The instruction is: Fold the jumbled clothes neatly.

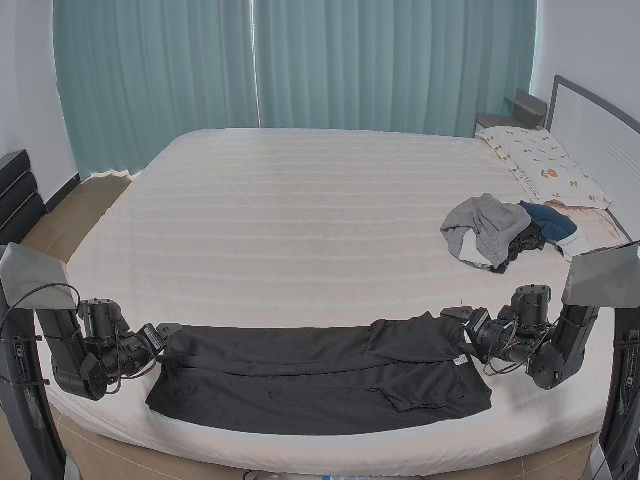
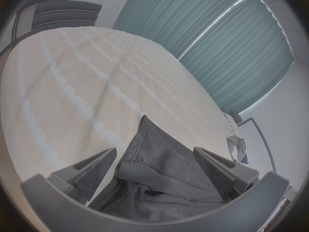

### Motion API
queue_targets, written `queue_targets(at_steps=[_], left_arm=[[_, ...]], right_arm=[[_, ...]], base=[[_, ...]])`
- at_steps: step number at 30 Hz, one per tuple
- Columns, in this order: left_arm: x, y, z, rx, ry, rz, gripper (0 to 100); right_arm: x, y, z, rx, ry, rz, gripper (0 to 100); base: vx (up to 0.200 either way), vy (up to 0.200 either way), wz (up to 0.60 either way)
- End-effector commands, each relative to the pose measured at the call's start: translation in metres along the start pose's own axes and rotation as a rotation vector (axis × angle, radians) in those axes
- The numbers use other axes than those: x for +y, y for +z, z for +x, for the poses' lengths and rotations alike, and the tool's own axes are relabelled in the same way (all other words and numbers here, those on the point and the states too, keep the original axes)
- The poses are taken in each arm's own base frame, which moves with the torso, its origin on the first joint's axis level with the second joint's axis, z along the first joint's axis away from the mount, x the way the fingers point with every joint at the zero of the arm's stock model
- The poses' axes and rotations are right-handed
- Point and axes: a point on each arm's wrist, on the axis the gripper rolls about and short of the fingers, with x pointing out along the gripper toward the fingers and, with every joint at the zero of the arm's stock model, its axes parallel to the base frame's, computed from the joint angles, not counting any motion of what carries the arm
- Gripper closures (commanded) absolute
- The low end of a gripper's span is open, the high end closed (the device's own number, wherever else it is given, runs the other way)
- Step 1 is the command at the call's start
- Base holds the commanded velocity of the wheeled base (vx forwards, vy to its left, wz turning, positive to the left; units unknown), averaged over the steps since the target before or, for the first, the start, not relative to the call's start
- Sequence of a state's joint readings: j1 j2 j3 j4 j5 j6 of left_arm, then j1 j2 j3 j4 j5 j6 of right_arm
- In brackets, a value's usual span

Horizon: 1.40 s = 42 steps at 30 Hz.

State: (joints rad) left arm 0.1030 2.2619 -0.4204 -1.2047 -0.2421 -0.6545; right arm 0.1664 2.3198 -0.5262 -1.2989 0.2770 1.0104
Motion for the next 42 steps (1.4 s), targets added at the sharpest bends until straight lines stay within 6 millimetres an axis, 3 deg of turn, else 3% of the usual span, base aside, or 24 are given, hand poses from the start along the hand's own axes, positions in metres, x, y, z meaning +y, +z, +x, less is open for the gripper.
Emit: queue_targets(at_steps=[1,5,10,15,29,40,41,42], left_arm=[[-0.029,0.024,-0.011,0.023,-0.001,0.009,0],[-0.034,0.036,-0.001,0.032,0.01,0.058,0],[-0.022,0.024,0.007,0.136,0.064,0.249,0],[-0.016,0.021,0.029,0.232,0.122,0.268,0],[-0.012,-0.007,0.028,0.333,0.128,0.344,0],[-0.012,-0.012,0.025,0.301,0.105,0.366,0],[-0.012,-0.012,0.025,0.302,0.105,0.368,100],[-0.012,-0.012,0.025,0.302,0.105,0.368,100]], right_arm=[[-0.002,-0.002,0.001,0.006,-0.004,-0.008,0],[-0.002,-0.003,0.001,0.006,-0.003,-0.015,0],[-0.004,-0.004,0.001,0.003,0.002,-0.017,0],[-0.005,-0.004,0.001,0.005,0.0,-0.024,0],[-0.005,-0.006,0.0,0.01,-0.003,-0.035,0],[-0.005,-0.006,0.001,0.011,-0.002,-0.037,0],[-0.005,-0.006,0.001,0.012,-0.003,-0.036,0],[-0.005,-0.006,0.001,0.012,-0.003,-0.036,0]], base=[[0.0,0.0,0.0],[0.0,0.0,0.0],[0.0,0.0,0.0],[0.0,0.0,0.0],[0.0,0.0,0.0],[0.0,0.0,0.0],[0.0,0.0,0.0],[0.0,0.0,0.0]])
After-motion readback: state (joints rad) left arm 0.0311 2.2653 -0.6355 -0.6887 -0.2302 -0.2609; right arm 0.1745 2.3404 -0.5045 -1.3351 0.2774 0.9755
